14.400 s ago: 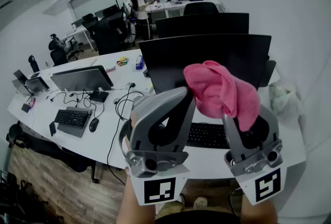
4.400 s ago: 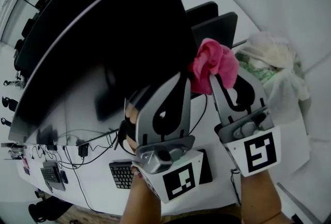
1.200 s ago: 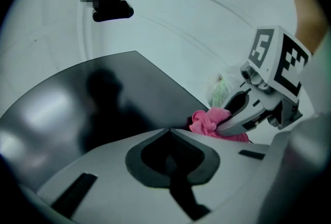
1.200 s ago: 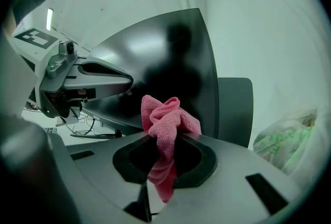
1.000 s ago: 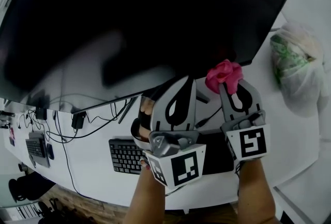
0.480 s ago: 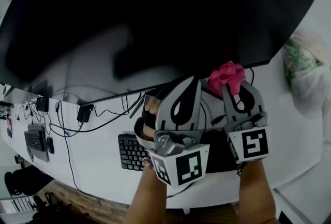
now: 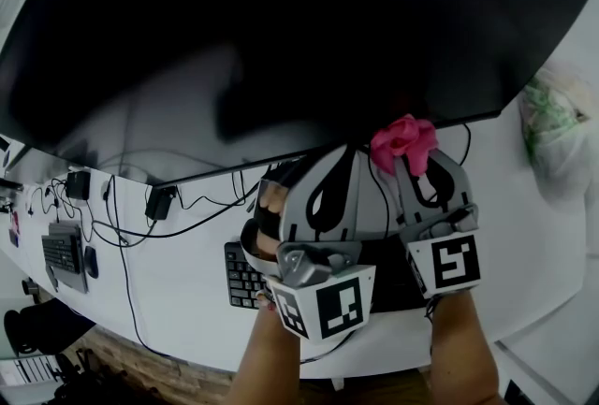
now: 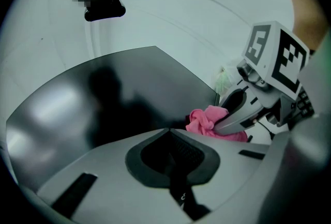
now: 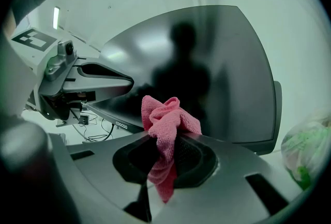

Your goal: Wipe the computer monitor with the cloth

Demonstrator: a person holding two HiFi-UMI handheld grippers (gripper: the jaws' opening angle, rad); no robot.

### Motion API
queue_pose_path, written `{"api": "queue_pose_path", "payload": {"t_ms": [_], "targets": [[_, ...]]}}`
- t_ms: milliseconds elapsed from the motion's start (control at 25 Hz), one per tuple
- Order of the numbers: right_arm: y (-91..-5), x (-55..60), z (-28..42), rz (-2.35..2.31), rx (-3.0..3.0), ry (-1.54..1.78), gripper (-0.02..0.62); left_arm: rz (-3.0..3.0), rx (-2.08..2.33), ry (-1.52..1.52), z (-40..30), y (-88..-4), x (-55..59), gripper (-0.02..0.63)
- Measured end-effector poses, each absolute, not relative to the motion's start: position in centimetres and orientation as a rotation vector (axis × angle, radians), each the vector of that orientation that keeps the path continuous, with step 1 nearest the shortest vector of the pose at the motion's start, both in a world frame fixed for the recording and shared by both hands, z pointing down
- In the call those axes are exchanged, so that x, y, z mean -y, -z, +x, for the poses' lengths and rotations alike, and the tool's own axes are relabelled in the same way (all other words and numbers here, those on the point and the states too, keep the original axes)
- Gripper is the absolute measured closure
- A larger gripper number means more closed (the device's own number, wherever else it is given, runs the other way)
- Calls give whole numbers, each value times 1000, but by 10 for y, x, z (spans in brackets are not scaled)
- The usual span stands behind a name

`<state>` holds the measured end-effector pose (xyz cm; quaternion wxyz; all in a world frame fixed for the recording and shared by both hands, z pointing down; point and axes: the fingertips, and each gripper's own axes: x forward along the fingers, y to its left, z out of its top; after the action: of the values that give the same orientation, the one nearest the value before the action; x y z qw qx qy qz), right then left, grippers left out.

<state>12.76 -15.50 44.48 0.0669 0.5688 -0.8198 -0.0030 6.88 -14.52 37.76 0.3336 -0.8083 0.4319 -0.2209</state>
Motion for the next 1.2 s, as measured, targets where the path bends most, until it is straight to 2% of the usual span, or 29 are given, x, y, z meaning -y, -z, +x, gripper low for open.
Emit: {"api": "queue_pose_path", "payload": {"t_ms": [1200], "targets": [[-449,151,23,1637,2547,18,532,-2068,-1255,650,-42,-385,150,603]]}}
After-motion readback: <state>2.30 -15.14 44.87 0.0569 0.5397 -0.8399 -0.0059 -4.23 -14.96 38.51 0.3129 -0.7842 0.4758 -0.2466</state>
